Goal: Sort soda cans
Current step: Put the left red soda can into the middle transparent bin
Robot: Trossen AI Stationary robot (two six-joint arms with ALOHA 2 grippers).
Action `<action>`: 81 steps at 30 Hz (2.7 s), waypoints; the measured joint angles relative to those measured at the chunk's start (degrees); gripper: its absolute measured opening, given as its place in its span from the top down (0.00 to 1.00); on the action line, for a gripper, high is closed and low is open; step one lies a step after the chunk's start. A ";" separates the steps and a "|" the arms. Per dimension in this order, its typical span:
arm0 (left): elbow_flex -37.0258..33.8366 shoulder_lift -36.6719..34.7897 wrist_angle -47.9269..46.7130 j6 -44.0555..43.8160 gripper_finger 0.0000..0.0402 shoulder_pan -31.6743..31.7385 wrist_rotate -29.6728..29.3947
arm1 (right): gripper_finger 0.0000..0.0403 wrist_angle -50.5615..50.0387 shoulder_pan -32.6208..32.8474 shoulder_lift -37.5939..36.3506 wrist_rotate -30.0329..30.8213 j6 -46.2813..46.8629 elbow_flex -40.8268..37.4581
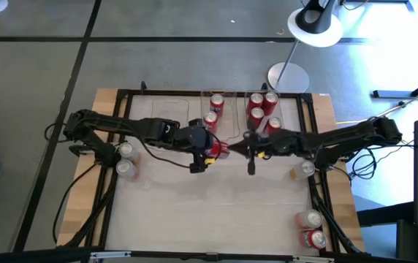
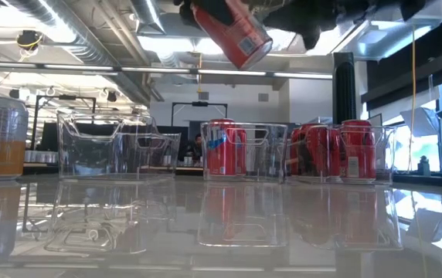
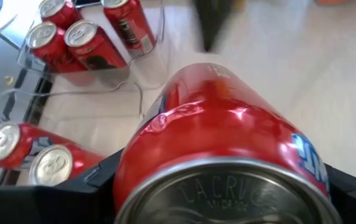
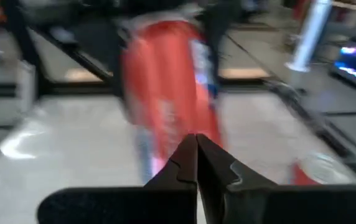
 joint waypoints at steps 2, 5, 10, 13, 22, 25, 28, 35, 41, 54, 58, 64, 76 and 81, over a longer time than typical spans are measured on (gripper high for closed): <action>-0.02 0.03 0.41 1.46 0.29 0.32 0.05 | 1.00 -2.99 -0.86 -0.32 2.39 -1.20 0.23; -0.15 0.02 1.30 3.40 0.29 0.85 -0.44 | 1.00 -4.56 -2.32 0.04 1.20 -0.35 0.34; -0.32 0.07 1.25 5.67 0.29 3.22 0.21 | 1.00 -4.31 -3.02 1.87 0.32 0.27 0.47; -0.38 0.07 1.44 6.26 0.29 4.79 1.10 | 1.00 -3.90 -3.43 3.39 1.91 0.22 0.48; -0.39 1.49 0.19 8.28 0.29 8.39 7.78 | 1.00 -3.23 -5.68 6.25 1.38 0.24 0.40; -0.37 3.00 0.28 9.32 0.29 9.52 9.78 | 1.00 -3.93 -5.89 6.46 1.97 0.06 0.23; -0.37 4.52 1.73 10.95 0.29 10.60 10.09 | 1.00 -6.99 -6.38 6.16 5.29 -0.09 0.21; -0.15 6.17 13.09 12.08 0.29 15.18 10.16 | 1.00 -16.12 -6.41 -2.62 16.75 -1.44 0.47; 1.73 7.59 14.63 12.19 0.29 17.95 8.94 | 1.00 -22.63 -7.10 -11.07 17.90 -2.70 0.34; 25.84 20.71 -12.29 7.61 0.29 21.62 9.16 | 1.00 -34.28 -8.22 -15.13 21.38 -0.36 0.32; 29.98 24.81 -15.11 7.39 0.29 21.59 9.29 | 1.00 -36.65 -8.13 -15.11 21.59 2.07 0.32; 30.29 28.33 -16.13 6.75 0.29 21.55 11.69 | 1.00 -37.90 -8.13 -15.11 20.87 3.94 0.32; 29.93 32.92 -15.80 6.92 0.27 22.13 12.68 | 1.00 -38.19 -8.11 -15.11 19.72 4.99 0.32; 29.92 34.14 -16.60 8.03 0.24 22.62 12.98 | 1.00 -38.09 -8.11 -15.11 19.70 4.97 0.28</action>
